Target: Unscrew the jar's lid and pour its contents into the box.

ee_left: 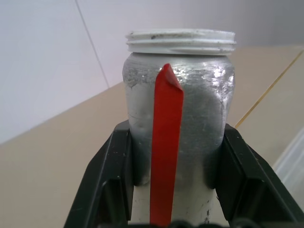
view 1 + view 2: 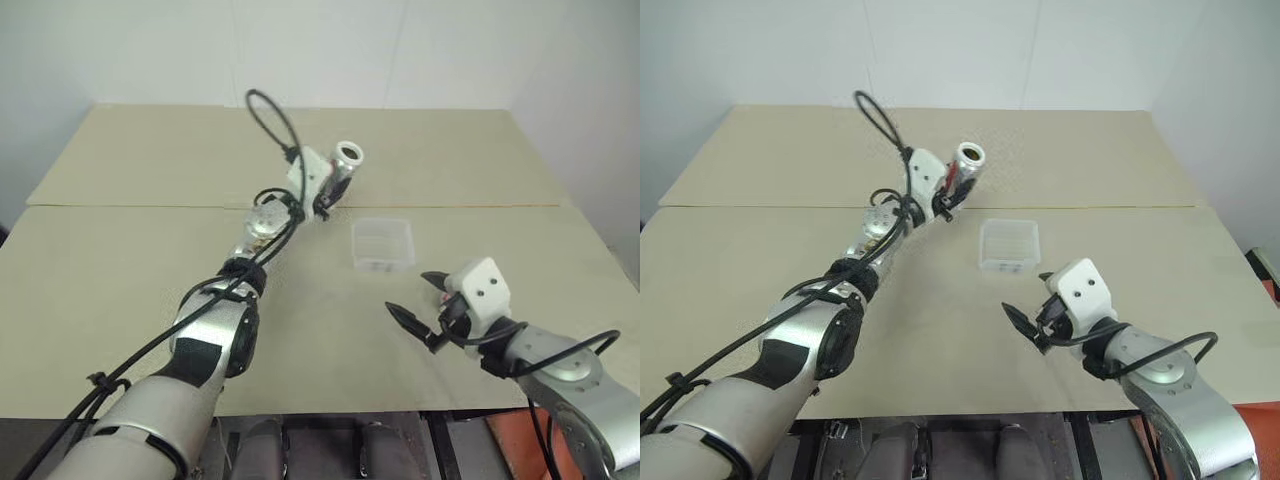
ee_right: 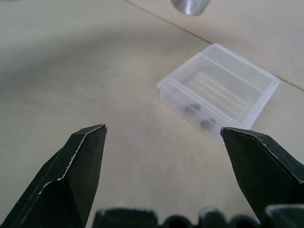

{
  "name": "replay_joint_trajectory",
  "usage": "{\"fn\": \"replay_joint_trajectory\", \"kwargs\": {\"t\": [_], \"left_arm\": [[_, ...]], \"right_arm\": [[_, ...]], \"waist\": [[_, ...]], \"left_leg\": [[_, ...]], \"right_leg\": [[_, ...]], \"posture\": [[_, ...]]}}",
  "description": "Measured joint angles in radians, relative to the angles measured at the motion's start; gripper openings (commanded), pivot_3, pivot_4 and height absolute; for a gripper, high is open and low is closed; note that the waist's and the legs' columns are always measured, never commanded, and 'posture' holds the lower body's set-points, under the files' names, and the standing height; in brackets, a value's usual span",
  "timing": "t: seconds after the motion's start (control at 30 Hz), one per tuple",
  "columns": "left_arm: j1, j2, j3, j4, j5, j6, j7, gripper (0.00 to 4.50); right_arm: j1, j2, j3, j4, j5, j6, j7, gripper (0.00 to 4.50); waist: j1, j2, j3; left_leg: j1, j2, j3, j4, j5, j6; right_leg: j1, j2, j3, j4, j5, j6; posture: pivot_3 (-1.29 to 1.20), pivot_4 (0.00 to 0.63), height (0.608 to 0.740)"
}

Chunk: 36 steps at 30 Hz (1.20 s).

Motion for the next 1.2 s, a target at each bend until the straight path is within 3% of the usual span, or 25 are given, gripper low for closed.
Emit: {"fn": "replay_joint_trajectory", "kwargs": {"t": [0.13, 0.27, 0.37, 0.63, 0.9, 1.13, 1.2], "left_arm": [[0.211, 0.011, 0.048, -0.221, -0.118, 0.081, -0.071, 1.89], [0.442, 0.017, 0.06, -0.555, -0.206, 0.202, -0.071, 1.89], [0.554, 0.013, 0.059, -0.705, -0.226, 0.259, -0.041, 1.89], [0.696, 0.009, 0.013, -0.823, -0.2, 0.221, 0.009, 1.89], [0.71, -0.01, 0.01, -0.822, -0.22, 0.216, 0.043, 1.89], [0.745, -0.011, 0.001, -0.825, -0.225, 0.217, 0.062, 4.14], [0.756, -0.009, -0.007, -0.842, -0.214, 0.215, 0.072, 4.14]], "right_arm": [[-0.02, -0.026, 0.04, 0.061, -0.028, -0.046, 0.054, 4.47], [-0.06, -0.02, 0.099, 0.127, -0.064, -0.09, 0.087, 4.47], [-0.097, -0.008, 0.132, 0.163, -0.081, -0.121, 0.104, 4.47], [-0.138, 0.002, 0.177, 0.24, -0.132, -0.184, 0.149, 4.47], [-0.125, 0.002, 0.184, 0.244, -0.151, -0.193, 0.162, 4.47], [-0.098, 0.001, 0.182, 0.231, -0.152, -0.193, 0.162, 4.5], [-0.097, 0.001, 0.182, 0.229, -0.154, -0.193, 0.161, 4.5]], "waist": [[-0.003, 0.0, 0.0], [-0.003, 0.001, 0.0], [0.003, 0.001, -0.001], [0.009, 0.001, -0.004], [0.007, 0.002, -0.004], [0.007, 0.002, -0.006], [0.007, 0.002, -0.006]], "left_leg": [[0.0, 0.0, -0.002, 0.001, 0.0, 0.0], [0.0, 0.001, -0.005, 0.002, 0.0, 0.001], [0.0, 0.001, -0.006, 0.002, 0.0, 0.001], [0.002, 0.0, -0.005, 0.002, -0.001, 0.001], [0.002, 0.001, -0.005, 0.002, -0.001, 0.001], [0.003, 0.001, -0.005, 0.002, -0.001, 0.002], [0.003, 0.001, -0.005, 0.002, -0.001, 0.002]], "right_leg": [[0.0, 0.0, 0.0, 0.001, 0.0, 0.0], [0.0, 0.0, 0.001, 0.001, 0.0, 0.0], [0.0, 0.0, 0.001, 0.002, 0.0, 0.0], [0.002, 0.0, 0.001, 0.0, 0.0, 0.0], [0.002, 0.0, 0.001, 0.0, 0.0, 0.0], [0.002, 0.0, 0.002, 0.0, 0.0, 0.0], [0.002, 0.0, 0.002, 0.0, 0.0, 0.0]], "posture": [[0.0, 0.15, 0.74], [0.0, 0.15, 0.74], [0.0, 0.15, 0.74], [0.0, 0.15, 0.74], [0.0, 0.15, 0.74], [0.0, 0.15, 0.74], [0.0, 0.15, 0.74]]}}
